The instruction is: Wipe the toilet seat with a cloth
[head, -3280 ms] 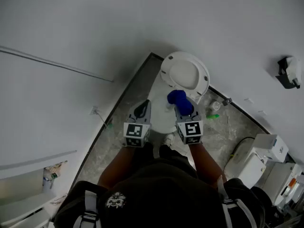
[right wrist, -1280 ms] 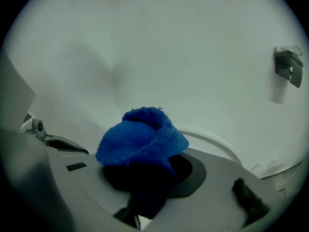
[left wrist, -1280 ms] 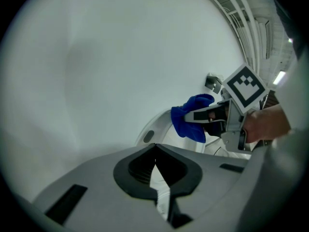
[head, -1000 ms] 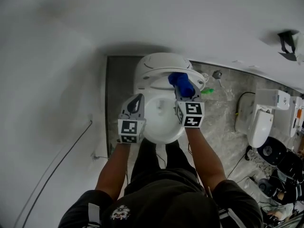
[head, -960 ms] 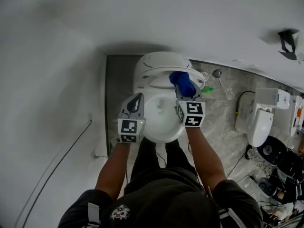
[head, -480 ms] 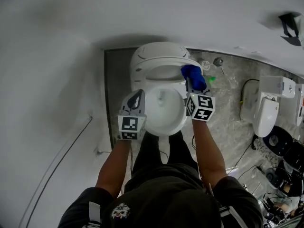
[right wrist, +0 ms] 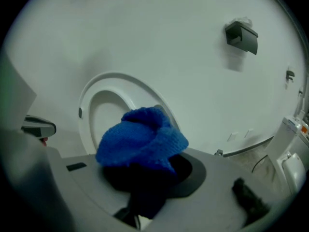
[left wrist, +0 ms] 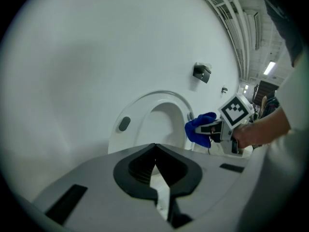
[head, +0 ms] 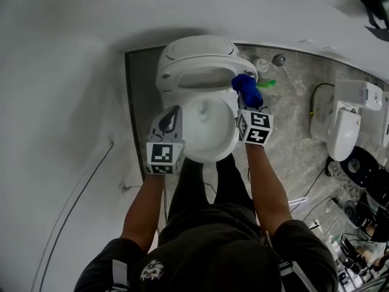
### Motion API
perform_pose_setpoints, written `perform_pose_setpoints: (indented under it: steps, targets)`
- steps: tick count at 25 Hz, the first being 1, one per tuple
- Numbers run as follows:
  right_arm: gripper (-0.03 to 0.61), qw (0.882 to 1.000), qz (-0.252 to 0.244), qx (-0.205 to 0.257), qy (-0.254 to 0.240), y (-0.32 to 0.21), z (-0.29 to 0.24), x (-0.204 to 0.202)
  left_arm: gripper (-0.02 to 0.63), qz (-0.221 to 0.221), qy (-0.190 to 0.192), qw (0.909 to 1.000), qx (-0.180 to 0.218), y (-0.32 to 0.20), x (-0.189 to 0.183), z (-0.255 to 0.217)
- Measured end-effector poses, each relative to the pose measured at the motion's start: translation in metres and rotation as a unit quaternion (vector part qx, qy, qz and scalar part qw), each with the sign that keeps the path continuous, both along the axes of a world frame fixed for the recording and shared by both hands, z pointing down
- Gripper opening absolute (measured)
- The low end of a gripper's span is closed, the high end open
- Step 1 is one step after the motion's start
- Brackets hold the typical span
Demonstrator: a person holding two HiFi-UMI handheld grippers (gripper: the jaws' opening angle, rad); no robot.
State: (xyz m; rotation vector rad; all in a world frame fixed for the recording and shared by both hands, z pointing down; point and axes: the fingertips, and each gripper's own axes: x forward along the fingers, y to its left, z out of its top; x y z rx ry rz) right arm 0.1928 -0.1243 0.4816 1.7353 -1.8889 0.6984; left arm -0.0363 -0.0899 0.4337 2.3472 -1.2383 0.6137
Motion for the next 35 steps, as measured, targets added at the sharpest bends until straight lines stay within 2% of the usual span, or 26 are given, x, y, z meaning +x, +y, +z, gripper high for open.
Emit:
perform_pose_setpoints:
  steps: [10,17,26,31,35]
  targets:
    - [0.097,0.996,-0.002,-0.091,0.013,0.025,0.102,0.005,0.011,-0.017,-0.005,0.9993,-0.032,0.011,-0.009,0.056]
    - [0.097,0.988,-0.018,-0.147,0.035,0.045,0.179,-0.006,0.011,-0.004,-0.005,0.9988,-0.048,0.028,-0.002,0.079]
    - [0.097,0.975,-0.122,-0.169,0.070,0.045,0.225,-0.054,0.011,0.000,-0.026,0.9973,-0.068,0.047,-0.023,0.105]
    - [0.097,0.977,-0.132,-0.163,0.036,0.041,0.236,-0.094,0.011,-0.011,-0.025,0.9965,-0.078,0.052,-0.033,0.120]
    - [0.097,0.975,-0.164,-0.152,0.019,0.042,0.240,-0.138,0.011,-0.023,-0.027,0.9955,-0.088,0.056,-0.043,0.130]
